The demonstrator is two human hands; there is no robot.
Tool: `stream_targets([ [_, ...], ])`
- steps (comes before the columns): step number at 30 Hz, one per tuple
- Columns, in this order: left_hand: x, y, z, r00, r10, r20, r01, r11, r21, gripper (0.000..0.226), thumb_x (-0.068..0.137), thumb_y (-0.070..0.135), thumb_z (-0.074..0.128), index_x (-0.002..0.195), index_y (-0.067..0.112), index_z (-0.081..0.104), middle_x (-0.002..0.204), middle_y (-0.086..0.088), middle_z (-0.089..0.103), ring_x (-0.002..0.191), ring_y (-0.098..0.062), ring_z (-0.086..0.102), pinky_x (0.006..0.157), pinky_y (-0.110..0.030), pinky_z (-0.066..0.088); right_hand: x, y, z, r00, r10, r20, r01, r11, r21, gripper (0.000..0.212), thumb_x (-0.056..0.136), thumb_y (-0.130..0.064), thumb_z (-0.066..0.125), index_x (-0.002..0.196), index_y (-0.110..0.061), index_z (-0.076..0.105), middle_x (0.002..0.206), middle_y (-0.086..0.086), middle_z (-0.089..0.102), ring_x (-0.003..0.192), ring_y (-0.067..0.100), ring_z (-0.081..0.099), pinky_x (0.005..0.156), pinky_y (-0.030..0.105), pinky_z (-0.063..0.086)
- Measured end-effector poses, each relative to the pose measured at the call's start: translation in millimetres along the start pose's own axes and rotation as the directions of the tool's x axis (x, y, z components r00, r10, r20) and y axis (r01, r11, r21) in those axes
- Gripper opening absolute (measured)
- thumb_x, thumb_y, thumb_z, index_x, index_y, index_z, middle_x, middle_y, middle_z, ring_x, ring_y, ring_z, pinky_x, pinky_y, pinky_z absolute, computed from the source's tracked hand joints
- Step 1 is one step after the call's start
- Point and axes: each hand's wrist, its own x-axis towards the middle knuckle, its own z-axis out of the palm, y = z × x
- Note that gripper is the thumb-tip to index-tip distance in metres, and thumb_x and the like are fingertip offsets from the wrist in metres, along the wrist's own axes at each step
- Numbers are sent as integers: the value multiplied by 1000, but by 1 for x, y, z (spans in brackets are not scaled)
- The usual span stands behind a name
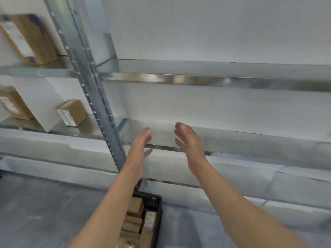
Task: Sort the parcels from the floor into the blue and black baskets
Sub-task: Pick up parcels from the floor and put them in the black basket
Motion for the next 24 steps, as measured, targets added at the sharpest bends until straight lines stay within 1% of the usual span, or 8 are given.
stream_targets([
  [4,-12,5,79,989,11,146,-13,1000,16,33,104,43,56,132,28,63,139,9,62,128,-7,58,106,-42,48,-22,-35,-77,989,-63,-135,63,998,-5,36,108,-39,55,137,-20,64,142,-6,64,133,10,59,118,44,45],
  [7,-25,3,143,970,-13,242,12,1000,6,36,102,44,59,132,26,66,141,10,62,127,-6,59,104,-42,50,-43,-58,-138,968,-102,-228,99,995,-25,54,95,-51,57,139,-21,64,141,-7,64,133,9,59,118,43,45],
  [9,-38,1,187,950,-33,312,30,999,15,37,101,45,59,133,27,66,142,12,62,128,-5,59,107,-42,49,-60,-72,-179,950,-129,-286,124,992,-35,59,90,-53,56,139,-20,64,140,-8,64,132,9,59,117,43,46],
  [13,-69,-6,276,897,-42,440,30,999,35,38,102,45,57,134,27,65,142,11,61,128,-5,59,108,-43,49,-94,-97,-260,905,-172,-390,163,985,-57,57,90,-54,56,136,-21,65,138,-7,65,131,9,60,116,43,47],
  [17,-103,-25,358,836,-72,544,56,997,46,38,102,44,57,134,25,65,143,8,61,128,-7,59,107,-43,49,-130,-111,-335,842,-196,-503,193,979,-58,49,90,-53,57,128,-26,67,137,-5,65,130,9,61,115,42,48],
  [19,-123,-36,395,791,-96,604,69,995,68,38,102,43,57,134,24,65,142,7,61,128,-7,59,105,-42,49,-152,-113,-369,800,-203,-565,206,977,-59,43,93,-51,59,127,-27,67,135,-7,66,130,9,61,115,42,48],
  [22,-150,-56,448,718,-136,683,81,990,112,36,103,41,55,133,24,65,142,7,62,130,-8,58,106,-43,48,-184,-115,-416,738,-194,-646,205,977,-59,28,105,-41,58,126,-25,68,133,-7,67,130,10,60,117,45,46],
  [24,-167,-67,479,670,-161,724,84,986,142,33,103,40,55,130,26,66,142,6,61,130,-10,58,107,-44,48,-204,-117,-444,684,-193,-703,215,975,-58,34,97,-45,61,123,-25,69,132,-3,67,130,12,60,116,44,47],
])
